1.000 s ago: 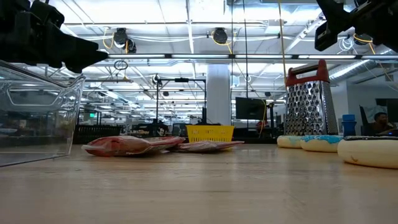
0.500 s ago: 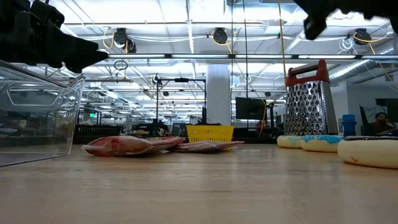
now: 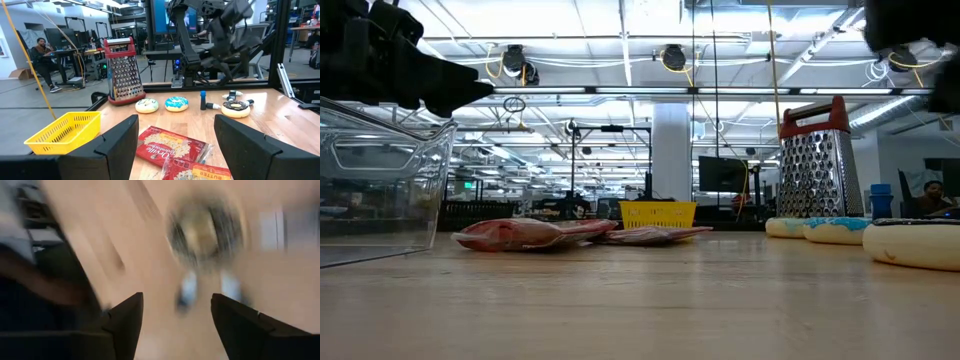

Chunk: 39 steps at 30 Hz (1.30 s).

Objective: Pick & Place Food Item
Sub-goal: Put the brown food coloring bottle into the black bin

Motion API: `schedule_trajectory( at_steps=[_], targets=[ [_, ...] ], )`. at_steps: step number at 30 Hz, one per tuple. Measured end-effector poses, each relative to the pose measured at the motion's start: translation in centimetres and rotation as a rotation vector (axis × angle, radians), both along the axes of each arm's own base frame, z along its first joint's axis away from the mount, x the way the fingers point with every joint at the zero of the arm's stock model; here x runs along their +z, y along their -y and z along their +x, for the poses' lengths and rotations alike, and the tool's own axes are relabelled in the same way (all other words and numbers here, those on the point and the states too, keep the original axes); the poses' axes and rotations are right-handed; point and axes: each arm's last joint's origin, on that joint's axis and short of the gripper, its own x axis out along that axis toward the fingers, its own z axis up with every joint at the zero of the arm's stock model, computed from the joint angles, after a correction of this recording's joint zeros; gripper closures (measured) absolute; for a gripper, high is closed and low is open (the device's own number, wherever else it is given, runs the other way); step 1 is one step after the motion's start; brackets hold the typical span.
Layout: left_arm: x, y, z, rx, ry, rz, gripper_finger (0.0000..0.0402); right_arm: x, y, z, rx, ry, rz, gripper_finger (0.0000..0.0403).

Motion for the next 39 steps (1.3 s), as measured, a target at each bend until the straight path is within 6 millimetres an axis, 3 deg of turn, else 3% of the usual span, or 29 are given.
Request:
schedule_trajectory(
  at_steps=[4,9,14,26,33,39],
  targets=[
    [0.0,0.0,0.0,0.000,0.000,0.000,0.0144,-0.3,-1.2,-1.9,-0.178,-0.266,0.105,0.0191],
    [0.0,0.0,0.0,0.000,0.000,0.000,0.0144,-1.5,-2.7,-4.1,-0.287,-0.416,0.101,0.0193],
    [0.0,0.0,0.0,-0.001,0.000,0.000,0.0144,-3.9,-2.9,-5.7,-0.406,-0.523,0.080,0.0193],
    [0.0,0.0,0.0,0.000,0.000,0.000,0.0144,-8.7,-1.9,-6.8,-0.498,-0.526,0.127,0.0193],
    [0.0,0.0,0.0,0.000,0.000,0.000,0.0144,-9.2,-1.7,-7.0,-0.490,-0.528,0.122,0.0197],
    [0.0,0.0,0.0,0.000,0.000,0.000,0.0144,-9.3,-1.6,-7.1,-0.469,-0.525,0.114,0.0243]
  ],
)
